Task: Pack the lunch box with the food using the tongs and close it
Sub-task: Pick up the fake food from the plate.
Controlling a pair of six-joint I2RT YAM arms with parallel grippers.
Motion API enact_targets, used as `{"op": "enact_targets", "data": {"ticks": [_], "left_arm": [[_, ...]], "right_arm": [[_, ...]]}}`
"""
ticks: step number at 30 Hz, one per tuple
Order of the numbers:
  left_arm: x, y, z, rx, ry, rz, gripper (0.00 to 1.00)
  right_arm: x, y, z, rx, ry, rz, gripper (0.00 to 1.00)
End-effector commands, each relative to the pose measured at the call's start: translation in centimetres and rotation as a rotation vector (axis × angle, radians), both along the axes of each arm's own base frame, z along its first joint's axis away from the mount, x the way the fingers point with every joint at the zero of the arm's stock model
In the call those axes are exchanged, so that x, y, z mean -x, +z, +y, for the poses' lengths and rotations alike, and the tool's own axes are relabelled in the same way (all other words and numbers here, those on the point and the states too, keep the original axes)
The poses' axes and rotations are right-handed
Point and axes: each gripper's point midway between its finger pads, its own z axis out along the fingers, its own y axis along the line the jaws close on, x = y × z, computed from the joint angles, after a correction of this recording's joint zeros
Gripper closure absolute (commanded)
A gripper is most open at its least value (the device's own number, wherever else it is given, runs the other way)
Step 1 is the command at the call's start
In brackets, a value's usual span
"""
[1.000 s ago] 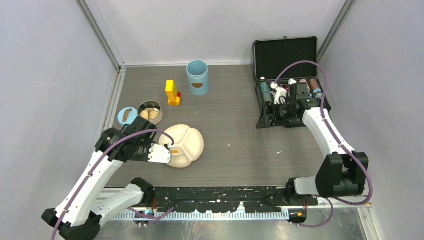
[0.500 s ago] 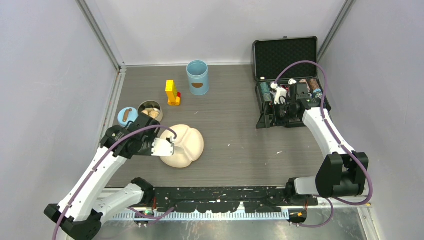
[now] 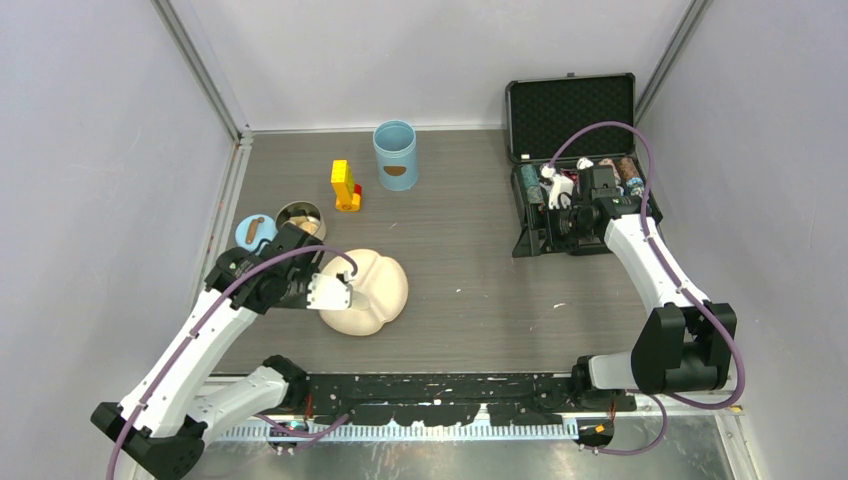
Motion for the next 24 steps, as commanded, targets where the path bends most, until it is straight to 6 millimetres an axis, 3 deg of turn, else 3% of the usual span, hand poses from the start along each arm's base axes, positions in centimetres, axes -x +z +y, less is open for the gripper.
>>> {"op": "enact_targets", "data": {"ticks": [1,10,24], "left_arm": [[1.4,-1.0,-0.6,0.029,-0.057,0.080,0.73],[1.4,-1.0,-0.5,0.019,-0.071,0.079,0.68],[-0.7,-1.9,-1.5,0.022,-0.058,0.049,0.72]], "right_arm": [[-0.7,0.5,-0.1,0.014,0.009,-0.035,0.15],[-0.7,0.5,-0.1,0.012,0.009,-0.035,0.15],[-0.7,0.4,-0.1,0.016,0.010,-0.033,0.15]]}}
